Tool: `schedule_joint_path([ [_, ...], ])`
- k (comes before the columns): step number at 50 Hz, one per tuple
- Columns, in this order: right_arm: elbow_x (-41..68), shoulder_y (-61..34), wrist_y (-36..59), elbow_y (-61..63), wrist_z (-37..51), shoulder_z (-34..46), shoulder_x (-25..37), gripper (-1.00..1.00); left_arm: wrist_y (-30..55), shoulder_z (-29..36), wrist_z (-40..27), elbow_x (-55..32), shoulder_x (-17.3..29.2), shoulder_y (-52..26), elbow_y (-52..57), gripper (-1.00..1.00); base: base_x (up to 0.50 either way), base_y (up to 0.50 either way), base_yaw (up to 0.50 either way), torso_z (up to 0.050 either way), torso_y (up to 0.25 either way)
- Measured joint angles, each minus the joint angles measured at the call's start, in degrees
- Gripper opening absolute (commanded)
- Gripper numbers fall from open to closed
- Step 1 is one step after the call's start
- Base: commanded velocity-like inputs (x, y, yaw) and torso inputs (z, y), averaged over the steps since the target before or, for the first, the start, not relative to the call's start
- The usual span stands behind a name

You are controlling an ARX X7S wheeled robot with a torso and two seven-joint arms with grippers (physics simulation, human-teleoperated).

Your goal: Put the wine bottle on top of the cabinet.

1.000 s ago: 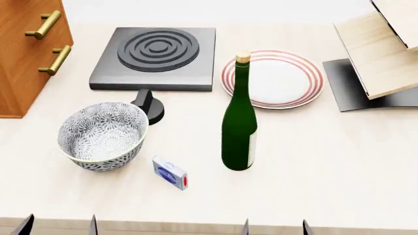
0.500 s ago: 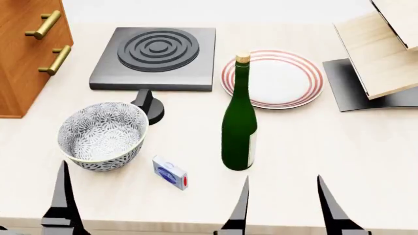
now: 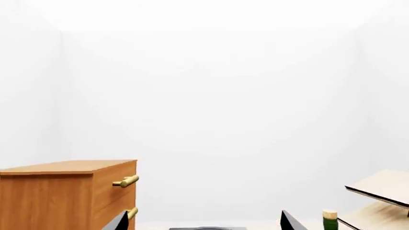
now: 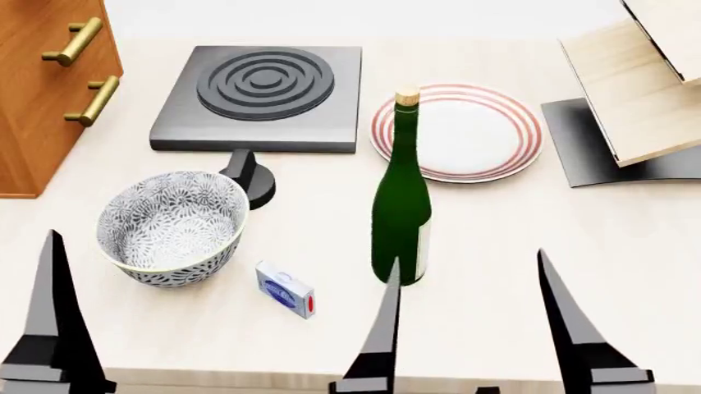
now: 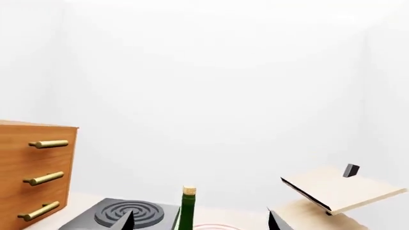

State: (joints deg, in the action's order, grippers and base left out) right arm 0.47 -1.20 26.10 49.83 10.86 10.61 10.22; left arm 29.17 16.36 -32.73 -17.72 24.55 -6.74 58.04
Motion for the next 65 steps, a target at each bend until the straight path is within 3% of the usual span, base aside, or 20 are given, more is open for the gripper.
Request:
schedule_joint_path([
  [9, -0.1, -0.4, 0.7, 1.7, 0.3, 0.9, 0.6, 1.00, -1.5, 4.6, -8.4, -4.8, 6.7, -3.0, 0.8, 1.00, 0.00, 0.00, 0.00, 0.000, 0.000],
  [21, 0.4, -0.5, 0.9, 2.2, 0.8, 1.3, 1.1, 1.00, -3.2, 8.3, -14.3, -8.0, 11.5, -5.4, 1.0, 1.00, 0.17, 0.00, 0.00, 0.000, 0.000],
  [65, 2.2, -0.7, 0.8, 1.6, 2.9, 2.3, 2.9, 1.00, -6.1, 13.5, -20.9, -11.0, 16.8, -8.8, 0.6, 1.00, 0.29, 0.00, 0.00, 0.000, 0.000],
])
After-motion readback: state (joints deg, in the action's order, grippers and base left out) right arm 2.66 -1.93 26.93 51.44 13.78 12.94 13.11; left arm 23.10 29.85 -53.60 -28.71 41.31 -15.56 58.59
